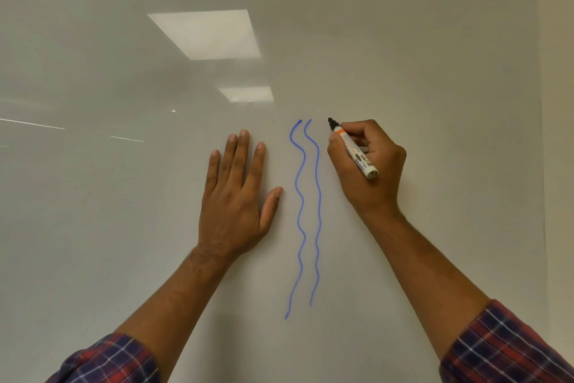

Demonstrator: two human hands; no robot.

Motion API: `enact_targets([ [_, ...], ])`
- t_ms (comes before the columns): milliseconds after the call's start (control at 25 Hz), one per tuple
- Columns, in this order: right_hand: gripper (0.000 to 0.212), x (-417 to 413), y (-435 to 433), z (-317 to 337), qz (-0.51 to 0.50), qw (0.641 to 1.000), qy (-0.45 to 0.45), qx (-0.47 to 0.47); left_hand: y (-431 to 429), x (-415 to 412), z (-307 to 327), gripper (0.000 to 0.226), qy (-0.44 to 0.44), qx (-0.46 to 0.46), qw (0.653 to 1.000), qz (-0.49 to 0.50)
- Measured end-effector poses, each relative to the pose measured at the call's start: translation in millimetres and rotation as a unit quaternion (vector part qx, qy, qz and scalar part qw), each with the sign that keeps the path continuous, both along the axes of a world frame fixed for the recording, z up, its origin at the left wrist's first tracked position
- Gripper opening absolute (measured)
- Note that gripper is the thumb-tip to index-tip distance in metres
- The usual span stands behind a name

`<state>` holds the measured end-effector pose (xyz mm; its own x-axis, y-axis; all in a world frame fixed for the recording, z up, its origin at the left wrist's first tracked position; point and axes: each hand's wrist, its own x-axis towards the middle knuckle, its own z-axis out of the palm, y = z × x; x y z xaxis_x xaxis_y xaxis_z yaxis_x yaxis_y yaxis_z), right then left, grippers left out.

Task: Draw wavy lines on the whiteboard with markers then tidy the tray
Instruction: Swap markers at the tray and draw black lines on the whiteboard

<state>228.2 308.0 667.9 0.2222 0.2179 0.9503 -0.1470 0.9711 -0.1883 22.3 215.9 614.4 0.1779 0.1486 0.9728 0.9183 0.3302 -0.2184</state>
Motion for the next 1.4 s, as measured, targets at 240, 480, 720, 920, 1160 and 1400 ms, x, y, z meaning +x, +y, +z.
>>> enact_targets([
  [240,0.007,-3,6,5,-0.051,0.998,-0.012,0.046,1,0,-1,0.076,-0.004,-0.004,1.000,0.000],
  [480,0.005,10,9,-17,-0.045,0.997,-0.038,0.039,2,-2,-2,0.076,-0.002,-0.001,1.000,-0.008],
  [720,0.006,14,-5,-80,-0.057,0.996,-0.074,0.002,2,-4,-3,0.075,0.000,-0.002,1.000,-0.014],
  [920,0.008,27,-14,-131,-0.090,0.989,-0.110,-0.040,2,-3,-4,0.074,0.002,-0.003,1.000,-0.008],
  [1160,0.007,38,-23,-181,-0.152,0.963,-0.212,-0.068,2,-3,-4,0.074,0.000,-0.002,1.000,0.000],
  [1400,0.014,29,-41,-225,-0.216,0.937,-0.268,-0.063,2,-4,-4,0.074,-0.001,-0.007,1.000,0.001],
])
